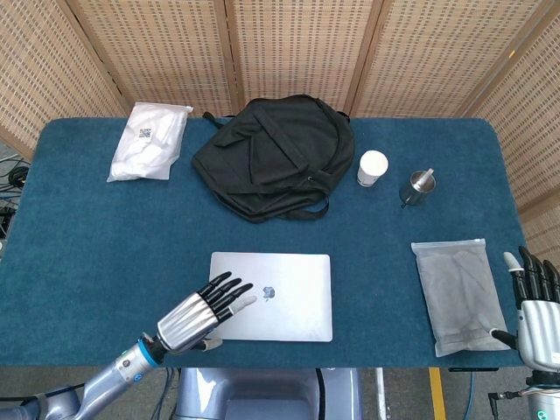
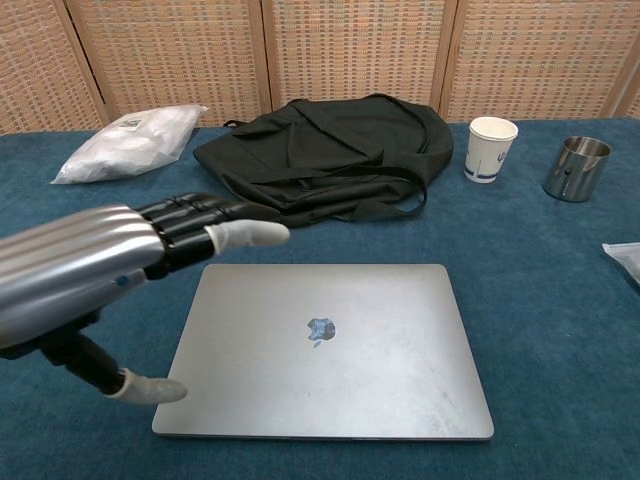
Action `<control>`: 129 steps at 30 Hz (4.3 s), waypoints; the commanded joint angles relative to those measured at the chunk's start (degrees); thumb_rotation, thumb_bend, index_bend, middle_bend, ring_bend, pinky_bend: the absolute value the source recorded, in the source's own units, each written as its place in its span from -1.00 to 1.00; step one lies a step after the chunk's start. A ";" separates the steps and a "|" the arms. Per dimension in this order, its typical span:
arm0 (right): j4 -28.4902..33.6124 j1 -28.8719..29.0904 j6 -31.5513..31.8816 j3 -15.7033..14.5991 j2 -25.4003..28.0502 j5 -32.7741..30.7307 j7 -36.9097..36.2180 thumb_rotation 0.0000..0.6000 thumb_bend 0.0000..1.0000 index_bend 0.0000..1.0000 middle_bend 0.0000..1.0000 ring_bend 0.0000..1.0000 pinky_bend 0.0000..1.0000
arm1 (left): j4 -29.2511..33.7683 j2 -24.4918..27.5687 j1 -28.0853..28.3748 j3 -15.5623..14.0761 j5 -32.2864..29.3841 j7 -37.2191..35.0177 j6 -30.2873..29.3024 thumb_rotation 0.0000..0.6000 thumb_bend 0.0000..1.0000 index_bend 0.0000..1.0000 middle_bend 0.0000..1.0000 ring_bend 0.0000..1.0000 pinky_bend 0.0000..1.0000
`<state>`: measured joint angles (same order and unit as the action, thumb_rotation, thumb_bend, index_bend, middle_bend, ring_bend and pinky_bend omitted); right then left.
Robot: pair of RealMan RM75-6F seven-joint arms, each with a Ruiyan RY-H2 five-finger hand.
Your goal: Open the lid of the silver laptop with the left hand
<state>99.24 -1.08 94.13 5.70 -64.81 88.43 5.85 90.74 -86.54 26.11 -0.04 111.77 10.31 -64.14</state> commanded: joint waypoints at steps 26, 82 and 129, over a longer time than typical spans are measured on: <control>-0.52 0.13 -0.91 0.38 0.84 -1.55 -2.99 1.00 -1.00 -1.00 -1.00 -1.00 -1.00 | -8.98 -15.92 7.57 1.08 -11.62 11.31 12.86 1.00 -1.00 -1.00 -1.00 -1.00 -1.00; -4.44 3.48 -5.40 -3.13 1.08 6.48 -8.00 1.00 -0.62 -0.70 -0.85 -1.00 -0.91 | -0.26 -20.55 13.82 17.26 -42.87 39.06 10.49 1.00 -0.07 -1.00 -1.00 -1.00 -1.00; -7.27 31.27 -45.53 -5.86 -15.29 3.69 -7.40 1.00 1.00 -0.52 -0.74 -0.92 -0.72 | 1.82 -10.64 20.37 16.11 -49.05 29.64 5.84 1.00 -0.07 -1.00 -1.00 -1.00 -1.00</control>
<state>91.77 29.94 48.85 -0.08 -79.84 92.40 -1.89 92.62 -97.26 46.44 16.14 62.74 40.03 -58.24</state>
